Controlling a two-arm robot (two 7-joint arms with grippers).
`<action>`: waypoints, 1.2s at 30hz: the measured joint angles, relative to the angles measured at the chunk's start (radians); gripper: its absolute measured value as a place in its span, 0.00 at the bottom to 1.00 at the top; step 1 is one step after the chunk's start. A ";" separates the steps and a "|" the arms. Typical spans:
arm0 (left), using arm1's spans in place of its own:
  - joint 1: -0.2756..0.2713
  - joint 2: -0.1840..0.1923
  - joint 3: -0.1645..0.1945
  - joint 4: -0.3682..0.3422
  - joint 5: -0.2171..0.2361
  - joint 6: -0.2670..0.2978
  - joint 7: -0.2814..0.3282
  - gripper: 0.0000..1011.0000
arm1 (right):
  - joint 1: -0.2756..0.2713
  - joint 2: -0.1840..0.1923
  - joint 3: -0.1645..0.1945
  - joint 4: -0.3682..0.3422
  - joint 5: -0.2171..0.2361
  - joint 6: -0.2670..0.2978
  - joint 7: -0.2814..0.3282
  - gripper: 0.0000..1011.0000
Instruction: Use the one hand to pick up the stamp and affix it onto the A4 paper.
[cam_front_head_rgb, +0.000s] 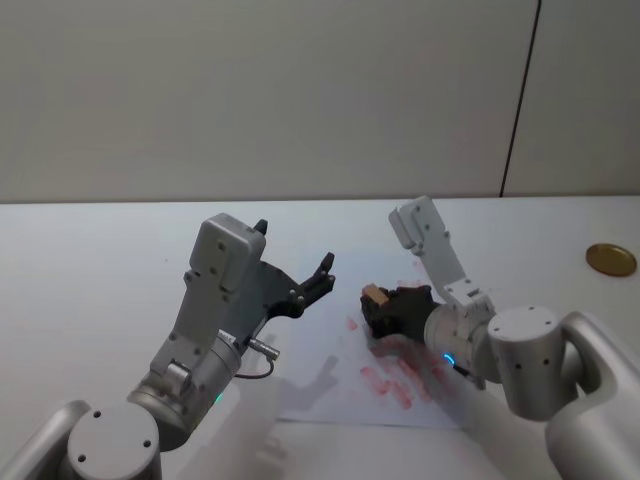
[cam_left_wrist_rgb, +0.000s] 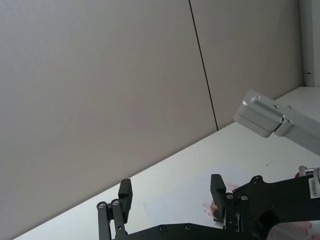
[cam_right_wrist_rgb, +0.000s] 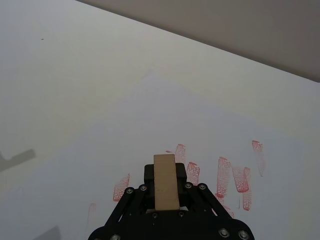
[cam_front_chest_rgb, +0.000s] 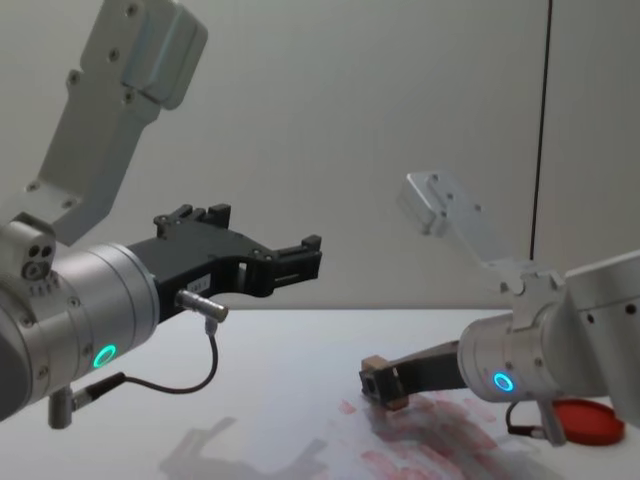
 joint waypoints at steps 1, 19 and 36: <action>0.000 0.000 0.000 0.000 0.000 0.000 0.000 0.98 | -0.002 0.001 0.000 -0.008 0.000 -0.003 -0.002 0.21; 0.000 0.000 0.000 0.000 0.000 0.000 0.000 0.98 | -0.043 0.035 0.026 -0.262 0.002 -0.069 -0.075 0.21; 0.000 0.000 0.000 0.000 0.000 0.000 0.000 0.98 | -0.194 0.133 0.091 -0.520 0.075 0.016 -0.216 0.21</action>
